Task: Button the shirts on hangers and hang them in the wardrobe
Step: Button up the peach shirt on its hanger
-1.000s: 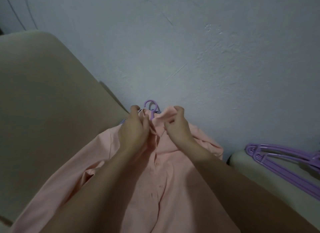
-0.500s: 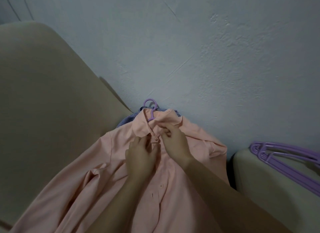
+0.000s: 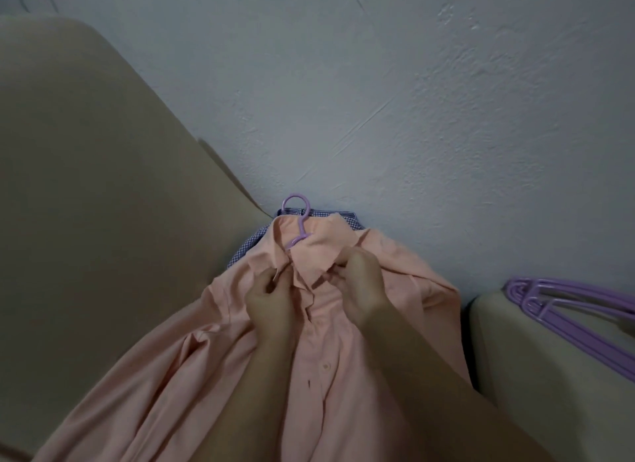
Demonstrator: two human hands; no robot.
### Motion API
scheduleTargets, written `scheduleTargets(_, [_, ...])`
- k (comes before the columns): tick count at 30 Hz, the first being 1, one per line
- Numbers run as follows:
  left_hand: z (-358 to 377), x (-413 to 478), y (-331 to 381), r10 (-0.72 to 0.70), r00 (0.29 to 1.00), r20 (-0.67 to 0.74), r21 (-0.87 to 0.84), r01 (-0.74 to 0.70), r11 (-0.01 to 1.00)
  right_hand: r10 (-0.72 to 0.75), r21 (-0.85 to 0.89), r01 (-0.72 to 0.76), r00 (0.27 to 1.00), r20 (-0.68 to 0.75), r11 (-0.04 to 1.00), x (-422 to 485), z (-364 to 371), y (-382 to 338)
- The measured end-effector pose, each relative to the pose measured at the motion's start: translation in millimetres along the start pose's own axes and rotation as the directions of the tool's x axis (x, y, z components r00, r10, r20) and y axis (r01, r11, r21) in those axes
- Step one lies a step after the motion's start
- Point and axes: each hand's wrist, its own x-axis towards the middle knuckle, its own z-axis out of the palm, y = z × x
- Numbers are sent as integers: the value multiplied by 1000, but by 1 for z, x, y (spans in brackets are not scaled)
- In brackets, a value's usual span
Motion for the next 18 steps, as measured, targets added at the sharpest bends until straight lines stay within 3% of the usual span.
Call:
scheduleTargets(3, [-7,1,1,-88,996,3,-126,88,988,-93,-25,99,978,188,995,0,3,-4])
scheduleTargets(6, [-9,-3,5,-79,995,63,-174,89,981,-166,-50,197,919,357,979,-4,6,-5])
scheduleTargets(8, [-11,-3,5,-33,997,76,-197,47,979,-221,-153,288,911,348,945,0,8,1])
scheduleTargets(10, [-13,-3,4,12,997,77,-191,3,982,-300,-355,396,907,295,847,8,6,11])
scheduleTargets(13, [-14,-4,0,67,994,86,-172,-51,984,-352,-650,382,918,185,656,9,7,15])
scheduleTargets(18, [-14,-2,-4,85,988,128,-148,-66,987,-323,-716,345,930,175,606,5,26,2])
